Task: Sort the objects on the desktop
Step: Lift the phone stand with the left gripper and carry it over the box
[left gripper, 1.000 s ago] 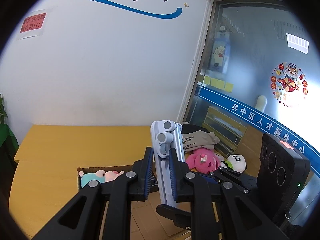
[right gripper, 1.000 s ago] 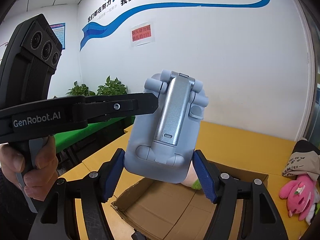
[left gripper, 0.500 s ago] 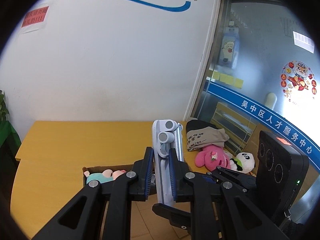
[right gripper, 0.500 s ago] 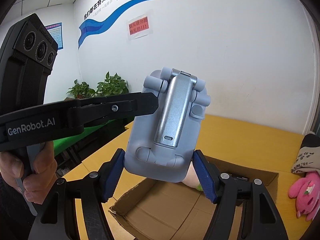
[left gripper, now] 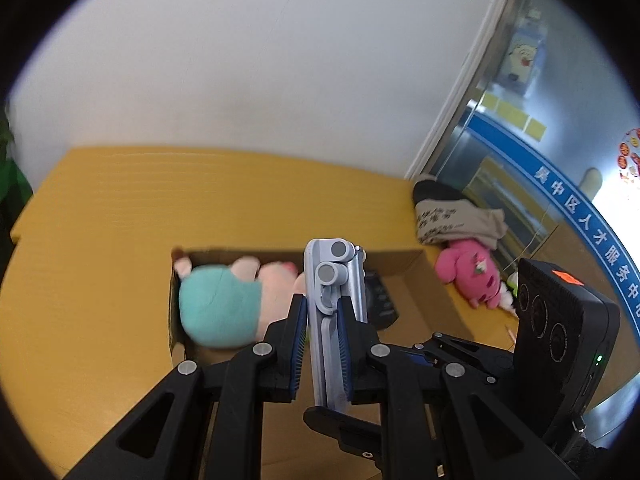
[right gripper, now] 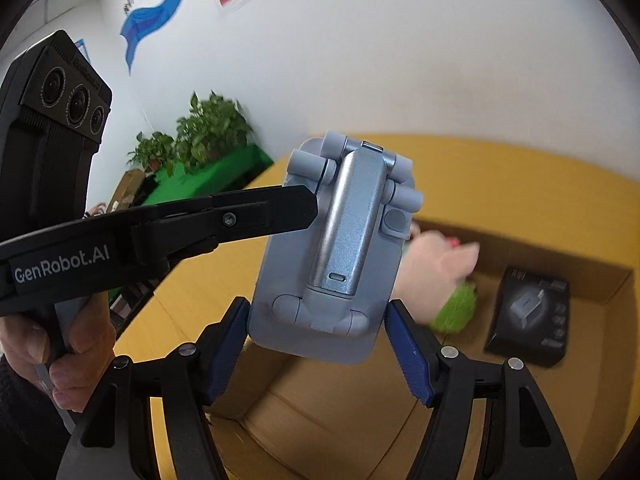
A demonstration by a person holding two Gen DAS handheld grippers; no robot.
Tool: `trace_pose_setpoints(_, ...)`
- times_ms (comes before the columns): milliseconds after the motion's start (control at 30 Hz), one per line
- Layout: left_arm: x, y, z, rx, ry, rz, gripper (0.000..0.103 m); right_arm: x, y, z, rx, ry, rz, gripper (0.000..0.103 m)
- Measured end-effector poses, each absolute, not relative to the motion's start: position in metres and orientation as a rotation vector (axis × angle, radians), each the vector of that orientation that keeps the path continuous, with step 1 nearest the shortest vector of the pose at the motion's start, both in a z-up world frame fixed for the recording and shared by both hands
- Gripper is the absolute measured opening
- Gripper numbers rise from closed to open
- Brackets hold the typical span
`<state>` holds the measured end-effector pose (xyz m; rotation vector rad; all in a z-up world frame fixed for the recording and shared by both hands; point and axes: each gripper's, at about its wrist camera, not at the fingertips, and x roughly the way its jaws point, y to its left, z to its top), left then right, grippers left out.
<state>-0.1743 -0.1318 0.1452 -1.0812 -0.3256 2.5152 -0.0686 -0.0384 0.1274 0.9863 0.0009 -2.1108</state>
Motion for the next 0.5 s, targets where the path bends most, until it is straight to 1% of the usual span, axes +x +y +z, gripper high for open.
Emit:
trace_pose_setpoints(100, -0.185, -0.138, 0.109, -1.178, -0.356, 2.483, 0.014, -0.078, -0.043, 0.089, 1.096, -0.032, -2.062, 0.074)
trace_pose_setpoints(267, -0.196, -0.144, 0.065, -1.322, -0.381, 2.436, 0.014, -0.093, -0.058, 0.039, 1.295, -0.064, -1.978, 0.074)
trace_pose_setpoints(367, -0.2, -0.149, 0.045, -1.382, -0.393, 2.422, 0.014, -0.097, -0.067, 0.018, 1.39, -0.052, -1.938, 0.074)
trace_pose_setpoints(500, -0.206, -0.158, 0.03, -1.444, -0.426, 2.391, 0.015, -0.101, -0.072, 0.007, 1.466, -0.057, -1.885, 0.074)
